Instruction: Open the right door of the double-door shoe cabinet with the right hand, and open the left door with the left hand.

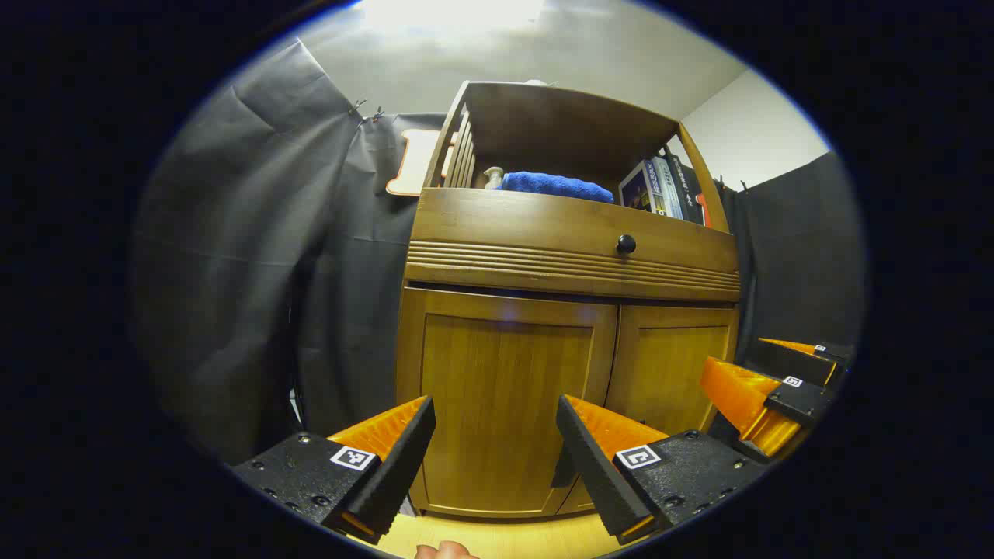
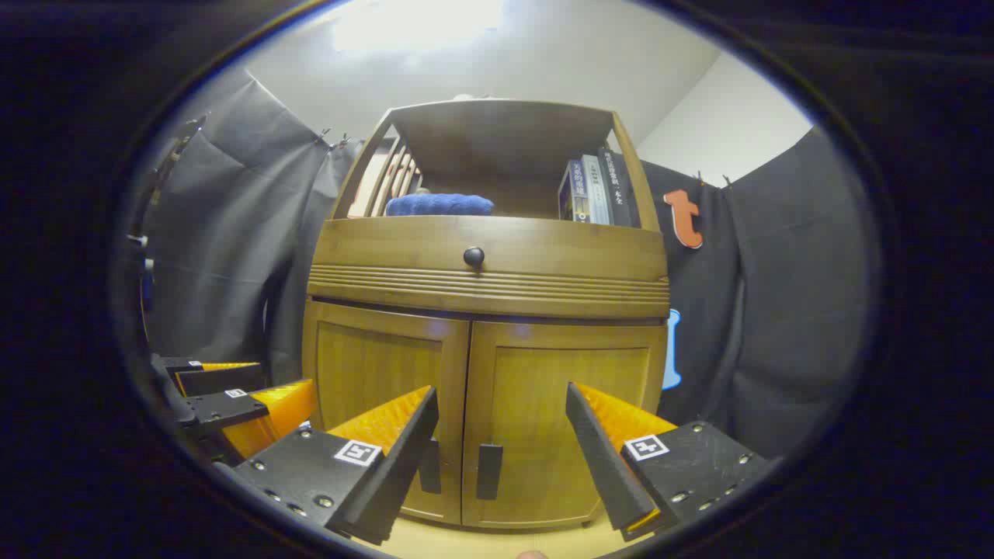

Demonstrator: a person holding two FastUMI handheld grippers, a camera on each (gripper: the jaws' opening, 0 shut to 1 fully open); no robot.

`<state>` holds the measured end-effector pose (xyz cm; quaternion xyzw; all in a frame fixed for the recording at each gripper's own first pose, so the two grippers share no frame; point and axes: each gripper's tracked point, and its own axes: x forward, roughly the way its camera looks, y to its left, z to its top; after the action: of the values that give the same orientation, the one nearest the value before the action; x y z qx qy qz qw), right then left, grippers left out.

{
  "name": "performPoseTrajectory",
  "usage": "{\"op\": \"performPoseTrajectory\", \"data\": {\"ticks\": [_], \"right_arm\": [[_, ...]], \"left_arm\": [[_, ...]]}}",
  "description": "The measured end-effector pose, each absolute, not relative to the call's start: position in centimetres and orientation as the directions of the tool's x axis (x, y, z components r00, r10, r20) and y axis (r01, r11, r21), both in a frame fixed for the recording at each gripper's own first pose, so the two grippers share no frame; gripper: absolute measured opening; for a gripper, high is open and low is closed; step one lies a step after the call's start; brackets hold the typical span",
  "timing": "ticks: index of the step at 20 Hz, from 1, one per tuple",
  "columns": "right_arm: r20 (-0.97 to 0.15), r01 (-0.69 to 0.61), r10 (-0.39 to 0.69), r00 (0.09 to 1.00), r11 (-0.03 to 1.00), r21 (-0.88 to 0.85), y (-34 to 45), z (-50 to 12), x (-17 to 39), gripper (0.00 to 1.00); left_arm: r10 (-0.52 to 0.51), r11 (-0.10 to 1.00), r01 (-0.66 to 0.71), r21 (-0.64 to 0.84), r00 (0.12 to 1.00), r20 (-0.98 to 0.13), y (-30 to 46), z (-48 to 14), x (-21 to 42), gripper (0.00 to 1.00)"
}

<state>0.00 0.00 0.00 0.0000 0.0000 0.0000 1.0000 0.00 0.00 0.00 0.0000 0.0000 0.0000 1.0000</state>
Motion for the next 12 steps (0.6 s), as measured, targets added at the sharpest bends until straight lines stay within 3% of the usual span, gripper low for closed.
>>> {"op": "performPoseTrajectory", "data": {"ticks": [12], "right_arm": [[-0.028, 0.102, -0.101, 0.994, 0.995, 0.017, -0.5, -1.1, 0.1, 0.94]], "left_arm": [[-0.095, 0.995, 0.095, 0.025, 0.995, -0.014, -1.5, -0.4, 3.2, 0.96]]}}
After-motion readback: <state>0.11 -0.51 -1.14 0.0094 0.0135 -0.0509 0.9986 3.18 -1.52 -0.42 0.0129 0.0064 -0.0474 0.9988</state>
